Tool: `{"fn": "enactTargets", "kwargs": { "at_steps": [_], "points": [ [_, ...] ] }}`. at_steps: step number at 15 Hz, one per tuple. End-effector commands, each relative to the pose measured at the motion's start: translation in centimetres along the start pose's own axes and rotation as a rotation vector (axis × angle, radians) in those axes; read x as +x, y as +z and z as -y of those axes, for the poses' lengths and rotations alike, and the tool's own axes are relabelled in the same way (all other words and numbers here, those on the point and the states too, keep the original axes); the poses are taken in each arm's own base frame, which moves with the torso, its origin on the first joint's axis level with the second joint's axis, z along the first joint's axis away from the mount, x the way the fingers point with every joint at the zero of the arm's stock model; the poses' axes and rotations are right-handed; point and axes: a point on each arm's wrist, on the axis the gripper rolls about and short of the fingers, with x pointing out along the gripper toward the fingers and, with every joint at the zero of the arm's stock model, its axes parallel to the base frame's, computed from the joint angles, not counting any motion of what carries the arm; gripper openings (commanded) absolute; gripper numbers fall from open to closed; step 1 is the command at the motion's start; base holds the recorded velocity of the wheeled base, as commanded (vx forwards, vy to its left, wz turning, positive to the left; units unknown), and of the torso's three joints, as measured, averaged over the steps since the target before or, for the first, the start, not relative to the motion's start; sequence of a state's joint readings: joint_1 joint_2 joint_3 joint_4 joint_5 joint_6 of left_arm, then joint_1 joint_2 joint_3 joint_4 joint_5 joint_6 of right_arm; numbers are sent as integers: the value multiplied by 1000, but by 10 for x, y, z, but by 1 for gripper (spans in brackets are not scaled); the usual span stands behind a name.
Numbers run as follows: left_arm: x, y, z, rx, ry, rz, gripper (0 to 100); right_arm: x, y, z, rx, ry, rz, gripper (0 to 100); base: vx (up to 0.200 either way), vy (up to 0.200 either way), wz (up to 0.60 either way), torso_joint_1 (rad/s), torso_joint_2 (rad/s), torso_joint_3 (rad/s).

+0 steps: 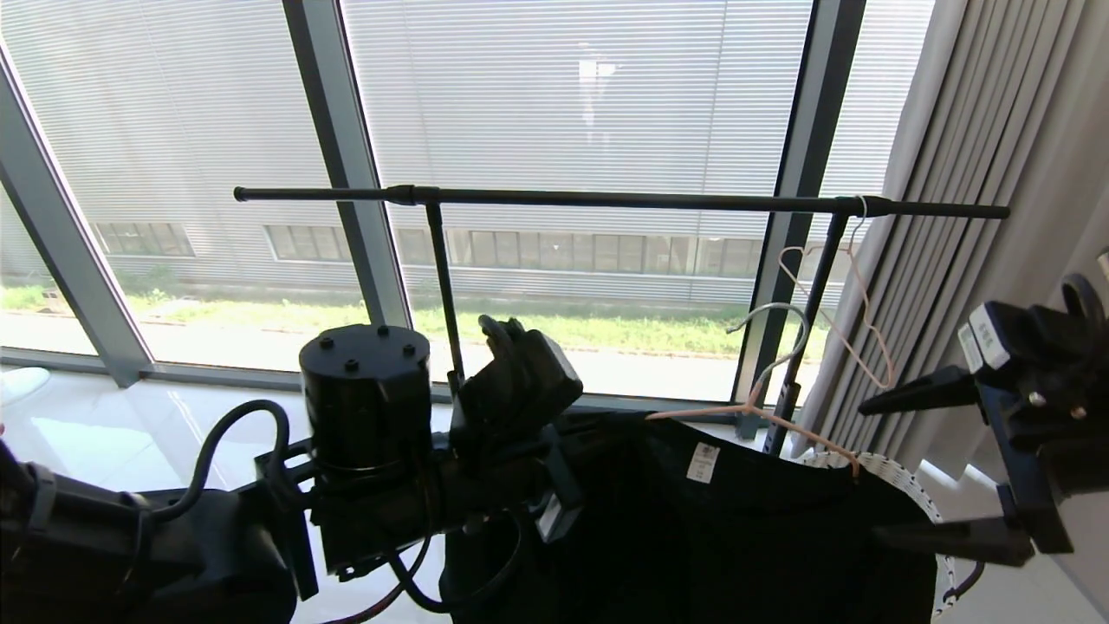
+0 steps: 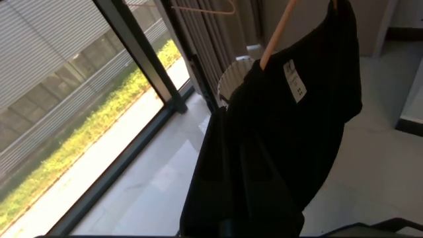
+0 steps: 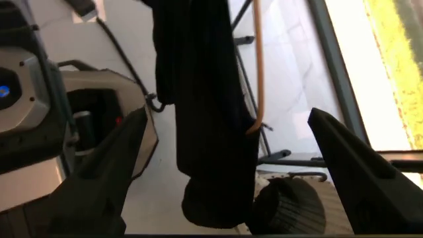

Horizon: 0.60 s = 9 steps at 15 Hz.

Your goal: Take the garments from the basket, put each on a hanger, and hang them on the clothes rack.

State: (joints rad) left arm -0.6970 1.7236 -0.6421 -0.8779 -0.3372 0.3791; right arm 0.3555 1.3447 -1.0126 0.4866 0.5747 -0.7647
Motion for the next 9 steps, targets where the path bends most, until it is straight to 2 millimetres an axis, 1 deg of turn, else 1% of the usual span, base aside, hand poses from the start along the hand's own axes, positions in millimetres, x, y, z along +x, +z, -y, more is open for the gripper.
{"fn": "enactTargets", "kwargs": {
  "at_steps": [1, 2, 3, 4, 6, 8, 9],
  "points": [
    [-25, 6, 8, 34, 4, 38, 0, 15, -11, -5, -1, 116, -54, 100, 0, 0, 0, 0, 0, 0],
    [-27, 5, 11, 39, -1, 37, 0, 18, -12, -6, 0, 138, -59, 100, 0, 0, 0, 0, 0, 0],
    [-31, 5, 13, 50, -3, 39, 0, 29, -14, -6, 8, 181, -79, 100, 0, 0, 0, 0, 0, 0],
    [-31, 5, 14, 50, -2, 40, 0, 36, -15, -2, 15, 189, -87, 100, 0, 0, 0, 0, 0, 0],
    [-30, 6, 14, 52, -6, 43, 0, 44, -12, 8, 2, 156, -63, 100, 0, 0, 0, 0, 0, 0],
    [-29, 7, 16, 64, -13, 46, 0, 49, -10, 12, 14, 144, -46, 100, 0, 0, 0, 0, 0, 0],
    [-28, 7, 17, 66, -19, 47, 0, 50, -8, 9, 37, 156, -43, 100, 0, 0, 0, 0, 0, 0]
  ]
}}
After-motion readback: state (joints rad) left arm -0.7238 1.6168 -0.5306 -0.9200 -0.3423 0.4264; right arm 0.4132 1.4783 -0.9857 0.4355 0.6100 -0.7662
